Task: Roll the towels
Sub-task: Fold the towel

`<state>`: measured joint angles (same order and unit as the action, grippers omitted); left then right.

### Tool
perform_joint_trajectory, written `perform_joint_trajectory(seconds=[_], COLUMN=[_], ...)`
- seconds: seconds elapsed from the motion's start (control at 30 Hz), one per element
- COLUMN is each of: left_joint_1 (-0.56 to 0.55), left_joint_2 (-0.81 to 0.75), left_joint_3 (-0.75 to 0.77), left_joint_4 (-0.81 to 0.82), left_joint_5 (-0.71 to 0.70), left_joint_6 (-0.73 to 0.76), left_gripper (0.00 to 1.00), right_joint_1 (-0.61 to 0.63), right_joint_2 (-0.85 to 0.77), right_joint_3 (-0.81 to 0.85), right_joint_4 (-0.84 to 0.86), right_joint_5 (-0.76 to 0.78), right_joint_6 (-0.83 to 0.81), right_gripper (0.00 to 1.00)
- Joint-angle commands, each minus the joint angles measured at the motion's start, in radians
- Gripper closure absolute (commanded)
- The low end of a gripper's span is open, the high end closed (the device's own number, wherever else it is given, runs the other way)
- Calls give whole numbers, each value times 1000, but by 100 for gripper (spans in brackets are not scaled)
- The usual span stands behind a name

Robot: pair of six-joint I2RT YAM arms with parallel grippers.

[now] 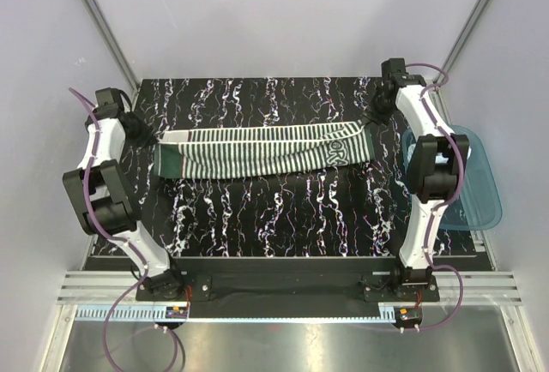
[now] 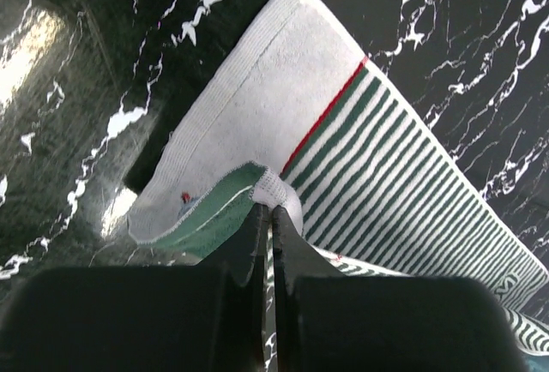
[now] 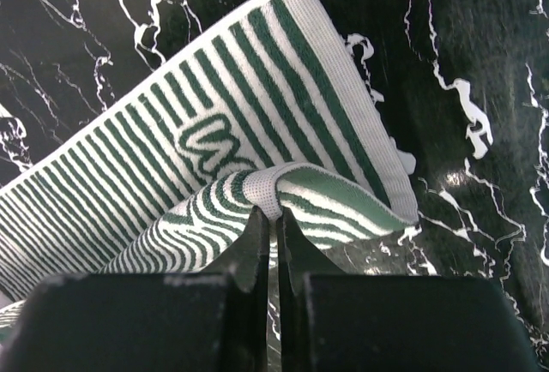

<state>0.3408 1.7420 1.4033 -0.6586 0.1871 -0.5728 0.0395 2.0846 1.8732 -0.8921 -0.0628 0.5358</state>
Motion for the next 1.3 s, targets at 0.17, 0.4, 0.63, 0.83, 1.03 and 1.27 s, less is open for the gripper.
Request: perform_joint_trajectory(seconds=[0.17, 0.4, 0.63, 0.83, 1.03, 1.27], left_joint_1=[-19, -45, -60, -63, -60, -62], left_joint_2=[100, 244, 425, 393, 194, -110], left_joint_3=[140, 282, 500, 592, 450, 90], left_joint_4=[13, -33, -124, -147, -135, -56], left_joint_5=[-46, -70, -92, -83, -101, -46], left_joint_6=[16, 21, 33, 65, 86, 70], left_gripper=[100, 100, 65, 13, 11, 12], right_joint_1=[-29, -66, -67, -67, -66, -4], right_joint_2=[112, 244, 353, 246, -56, -234], right_joint_3=[156, 302, 489, 479, 104, -258], right_joint_4=[-42, -83, -125, -150, 11, 151], right_joint_5=[-2, -37, -19, 14, -61, -137], right_joint_6=[-13, 4, 16, 10, 10, 16], right_gripper=[100, 91, 11, 8, 5, 5])
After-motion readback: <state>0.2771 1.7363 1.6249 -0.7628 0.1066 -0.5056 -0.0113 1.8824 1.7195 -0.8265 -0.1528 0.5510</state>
